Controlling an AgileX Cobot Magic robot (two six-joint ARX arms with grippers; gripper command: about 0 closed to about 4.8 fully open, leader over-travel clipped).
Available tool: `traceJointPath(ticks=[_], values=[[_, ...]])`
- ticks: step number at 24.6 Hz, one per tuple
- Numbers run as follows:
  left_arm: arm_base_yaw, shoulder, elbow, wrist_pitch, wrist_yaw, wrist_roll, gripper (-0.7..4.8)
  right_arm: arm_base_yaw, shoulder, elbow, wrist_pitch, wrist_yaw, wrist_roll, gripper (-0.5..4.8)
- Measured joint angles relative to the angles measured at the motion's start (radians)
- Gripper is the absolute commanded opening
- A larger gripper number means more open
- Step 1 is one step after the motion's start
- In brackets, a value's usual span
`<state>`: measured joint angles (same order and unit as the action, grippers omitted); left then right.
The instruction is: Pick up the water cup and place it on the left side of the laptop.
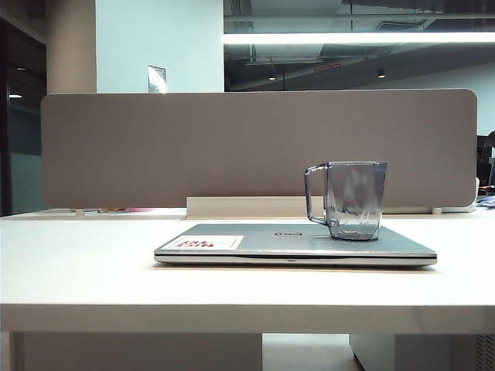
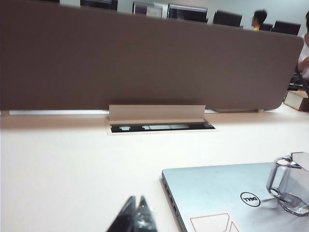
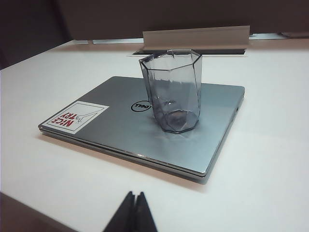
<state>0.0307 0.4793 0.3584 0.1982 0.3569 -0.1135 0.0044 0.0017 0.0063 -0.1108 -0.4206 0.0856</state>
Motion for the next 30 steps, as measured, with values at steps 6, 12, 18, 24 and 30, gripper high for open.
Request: traceJointPath(ticks=[6, 12, 18, 24, 30], values=[[-0.092, 0.33, 0.138, 0.095, 0.021, 0.0, -0.06, 0.0, 0.0, 0.0, 0.0, 0.0, 0.0, -0.05], [-0.248, 0.597, 0.172, 0.27, 0.016, 0.001, -0.06, 0.0, 0.0, 0.0, 0.0, 0.0, 0.0, -0.05], [-0.371, 0.795, 0.201, 0.379, -0.062, 0.002, -0.06, 0.0, 0.0, 0.0, -0.001, 0.0, 0.0, -0.05], [-0.437, 0.912, 0.266, 0.383, -0.07, 0.006, -0.06, 0.0, 0.0, 0.0, -0.001, 0.0, 0.0, -0.05], [-0.507, 1.065, 0.385, 0.386, -0.073, 0.008, -0.06, 0.0, 0.0, 0.0, -0.003, 0.0, 0.0, -0.05]])
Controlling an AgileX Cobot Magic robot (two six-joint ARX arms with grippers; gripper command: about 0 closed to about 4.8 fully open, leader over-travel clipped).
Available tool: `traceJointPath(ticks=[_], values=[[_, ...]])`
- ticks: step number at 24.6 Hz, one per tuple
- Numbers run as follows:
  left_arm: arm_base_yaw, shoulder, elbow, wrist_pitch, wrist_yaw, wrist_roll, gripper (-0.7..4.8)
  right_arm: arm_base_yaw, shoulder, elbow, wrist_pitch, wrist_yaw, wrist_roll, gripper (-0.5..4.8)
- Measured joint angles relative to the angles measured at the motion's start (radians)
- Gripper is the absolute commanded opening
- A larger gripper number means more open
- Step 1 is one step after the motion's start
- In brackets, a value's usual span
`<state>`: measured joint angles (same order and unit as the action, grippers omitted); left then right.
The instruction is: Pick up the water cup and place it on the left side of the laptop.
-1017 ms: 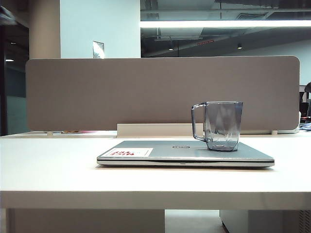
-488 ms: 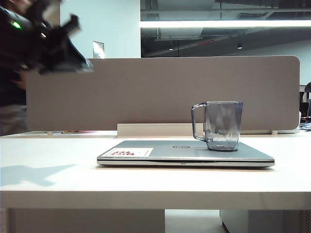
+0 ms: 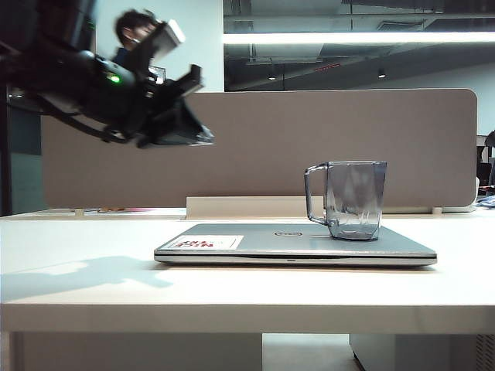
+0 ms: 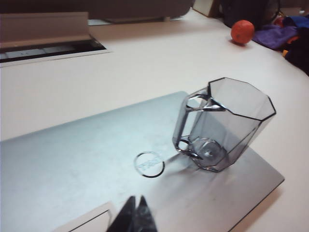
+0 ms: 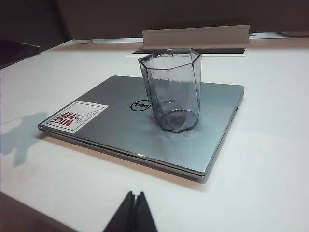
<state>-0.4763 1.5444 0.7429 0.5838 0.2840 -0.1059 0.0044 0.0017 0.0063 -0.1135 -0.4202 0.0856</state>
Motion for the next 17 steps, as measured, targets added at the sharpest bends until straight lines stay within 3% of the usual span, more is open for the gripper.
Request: traceJointPath(ticks=[6, 11, 17], values=[[-0.064, 0.159, 0.133, -0.01, -0.019, 0.0, 0.01, 0.0, 0.0, 0.0, -0.006, 0.0, 0.0, -0.05], [-0.106, 0.246, 0.22, -0.026, -0.019, 0.0, 1.11, 0.0, 0.0, 0.0, -0.006, 0.0, 0.0, -0.05], [-0.146, 0.328, 0.296, -0.07, -0.025, 0.027, 1.21, 0.0, 0.0, 0.0, -0.006, 0.0, 0.0, -0.05]])
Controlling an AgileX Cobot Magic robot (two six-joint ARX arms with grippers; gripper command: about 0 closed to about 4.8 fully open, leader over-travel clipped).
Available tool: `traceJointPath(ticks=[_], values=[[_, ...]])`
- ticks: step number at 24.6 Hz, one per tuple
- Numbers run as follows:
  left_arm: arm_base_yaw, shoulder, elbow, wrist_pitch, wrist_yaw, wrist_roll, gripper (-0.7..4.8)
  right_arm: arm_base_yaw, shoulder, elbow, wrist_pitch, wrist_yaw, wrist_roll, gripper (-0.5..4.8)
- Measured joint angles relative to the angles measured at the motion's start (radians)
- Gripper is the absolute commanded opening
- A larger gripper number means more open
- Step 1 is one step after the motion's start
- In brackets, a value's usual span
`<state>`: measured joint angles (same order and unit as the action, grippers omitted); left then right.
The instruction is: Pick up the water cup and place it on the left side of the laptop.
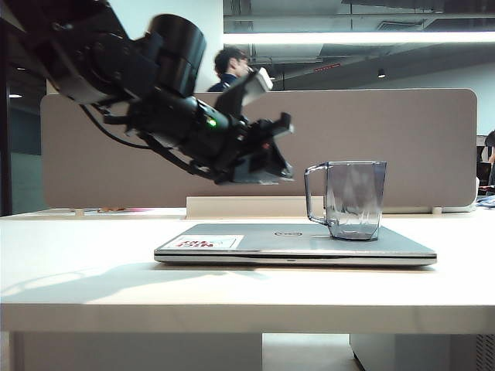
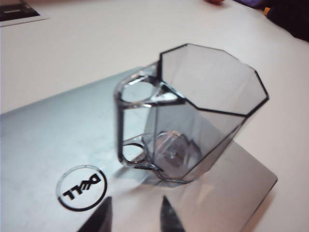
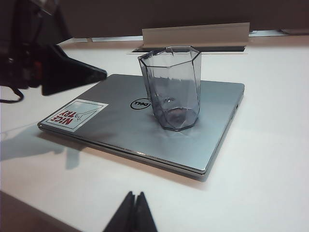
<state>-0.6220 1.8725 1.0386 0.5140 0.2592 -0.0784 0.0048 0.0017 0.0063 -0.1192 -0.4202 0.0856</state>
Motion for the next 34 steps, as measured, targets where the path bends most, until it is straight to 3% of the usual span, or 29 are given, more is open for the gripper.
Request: traceJointPath(ticks=[4, 10, 22, 34], values=[[-0.054, 0.064, 0.054, 0.006, -0.106, 0.059, 1.21, 0.0, 0.0, 0.0, 0.0, 0.0, 0.0, -0.05], [-0.076, 0.114, 0.054, 0.079, -0.215, 0.063, 1.21, 0.0, 0.0, 0.0, 0.0, 0.0, 0.0, -0.05], [-0.072, 0.155, 0.056, 0.165, -0.217, 0.06, 1.21, 0.0, 0.0, 0.0, 0.0, -0.001, 0.0, -0.05], [-0.072, 0.235, 0.152, 0.179, -0.218, 0.039, 1.21, 0.0, 0.0, 0.0, -0.013, -0.002, 0.0, -0.05]])
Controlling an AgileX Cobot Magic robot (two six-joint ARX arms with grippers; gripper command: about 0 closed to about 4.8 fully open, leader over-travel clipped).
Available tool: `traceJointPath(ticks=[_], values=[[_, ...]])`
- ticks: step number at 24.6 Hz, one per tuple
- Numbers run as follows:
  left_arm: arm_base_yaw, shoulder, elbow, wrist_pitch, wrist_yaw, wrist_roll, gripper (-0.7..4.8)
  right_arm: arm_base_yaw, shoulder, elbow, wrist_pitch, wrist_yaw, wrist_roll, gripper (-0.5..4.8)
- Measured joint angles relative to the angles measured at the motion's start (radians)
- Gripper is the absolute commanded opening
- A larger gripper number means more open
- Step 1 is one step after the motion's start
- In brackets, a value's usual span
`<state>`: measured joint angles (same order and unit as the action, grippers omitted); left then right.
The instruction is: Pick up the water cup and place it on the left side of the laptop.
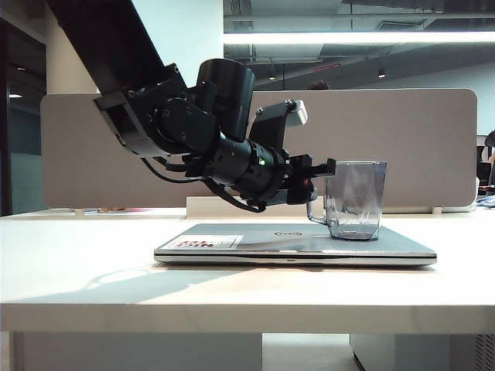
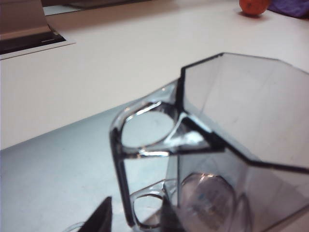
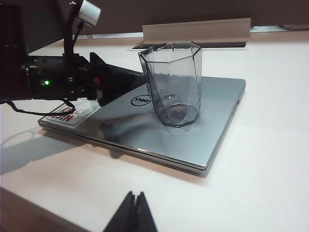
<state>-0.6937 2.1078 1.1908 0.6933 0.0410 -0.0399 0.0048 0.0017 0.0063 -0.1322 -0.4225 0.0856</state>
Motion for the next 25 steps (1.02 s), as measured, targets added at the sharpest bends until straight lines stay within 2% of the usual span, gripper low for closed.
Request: traceJointPath(ticks=[10, 18, 23, 25], values=[[0.003, 0.048, 0.085, -0.01, -0.004, -0.002, 1.2, 0.0, 0.0, 0.0, -0.001, -0.001, 0.0, -0.05], [0.005, 0.048, 0.085, -0.01, -0.06, -0.002, 1.11, 0.0, 0.0, 0.0, -0.001, -0.002, 0.0, -0.05], [0.005, 0.048, 0.085, -0.01, -0.06, -0.002, 0.23, 0.0, 0.0, 0.0, -0.001, -0.001, 0.0, -0.05], [0.005, 0.047, 0.085, -0.009, -0.06, -0.002, 0.23, 0.0, 0.0, 0.0, -0.001, -0.001, 0.0, -0.05]])
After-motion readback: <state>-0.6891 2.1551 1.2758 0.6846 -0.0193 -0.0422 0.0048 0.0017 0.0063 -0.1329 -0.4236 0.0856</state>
